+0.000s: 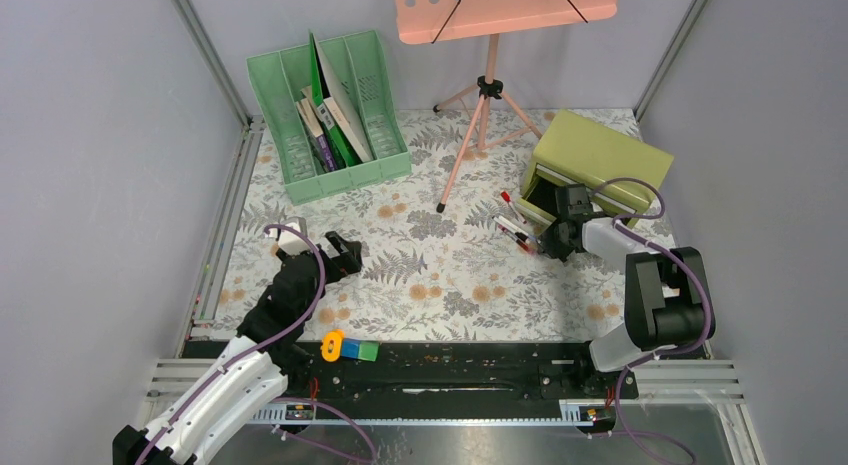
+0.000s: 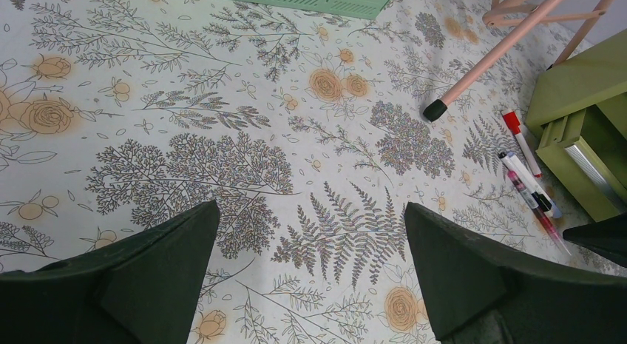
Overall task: Organize the desk
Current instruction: Pick up the stationery from the center of the board.
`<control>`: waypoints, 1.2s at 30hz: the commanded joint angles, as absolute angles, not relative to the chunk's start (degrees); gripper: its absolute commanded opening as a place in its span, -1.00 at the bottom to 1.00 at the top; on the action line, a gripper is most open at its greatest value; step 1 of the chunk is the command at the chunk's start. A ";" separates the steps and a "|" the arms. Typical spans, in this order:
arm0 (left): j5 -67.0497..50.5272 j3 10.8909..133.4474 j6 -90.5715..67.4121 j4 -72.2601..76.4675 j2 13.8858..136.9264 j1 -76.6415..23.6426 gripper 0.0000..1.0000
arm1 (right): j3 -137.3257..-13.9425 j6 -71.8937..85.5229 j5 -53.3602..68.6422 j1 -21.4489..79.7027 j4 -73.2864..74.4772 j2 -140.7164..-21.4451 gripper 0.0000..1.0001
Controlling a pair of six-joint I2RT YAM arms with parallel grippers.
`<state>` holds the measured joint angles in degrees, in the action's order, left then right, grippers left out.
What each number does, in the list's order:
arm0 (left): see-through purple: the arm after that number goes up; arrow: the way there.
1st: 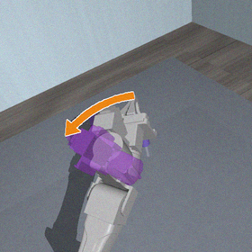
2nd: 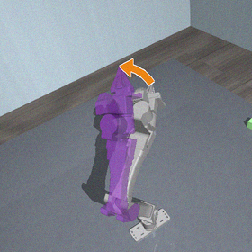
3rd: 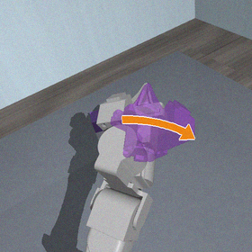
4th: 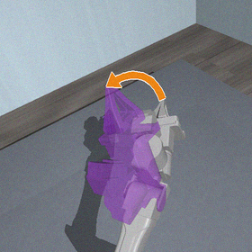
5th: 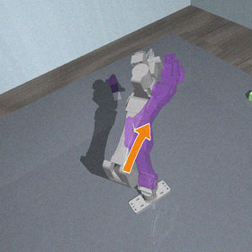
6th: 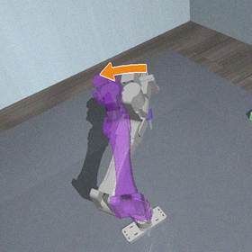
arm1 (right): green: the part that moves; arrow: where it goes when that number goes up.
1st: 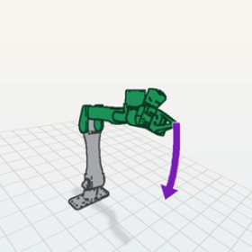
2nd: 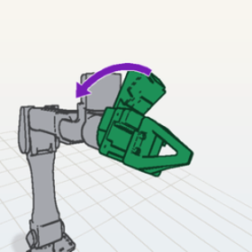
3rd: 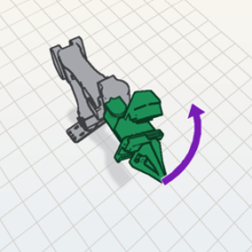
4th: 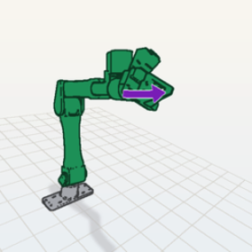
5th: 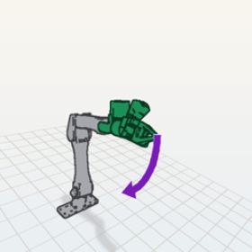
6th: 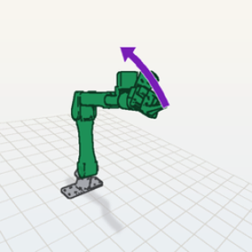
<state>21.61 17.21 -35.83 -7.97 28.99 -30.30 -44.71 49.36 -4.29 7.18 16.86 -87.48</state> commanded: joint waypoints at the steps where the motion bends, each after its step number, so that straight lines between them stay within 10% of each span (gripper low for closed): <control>1: 20.66 17.06 -35.24 -4.51 29.09 -30.08 0.97 | -44.33 51.37 -1.92 7.30 16.41 -87.39 -1.00; 26: 20.66 17.06 -35.33 -4.46 29.37 -30.11 0.97 | -48.60 36.25 7.90 11.74 25.64 -87.47 -1.00; 36: 20.66 17.05 -35.34 -4.34 29.45 -30.15 0.98 | -55.93 30.12 0.68 15.57 33.16 -85.08 -0.46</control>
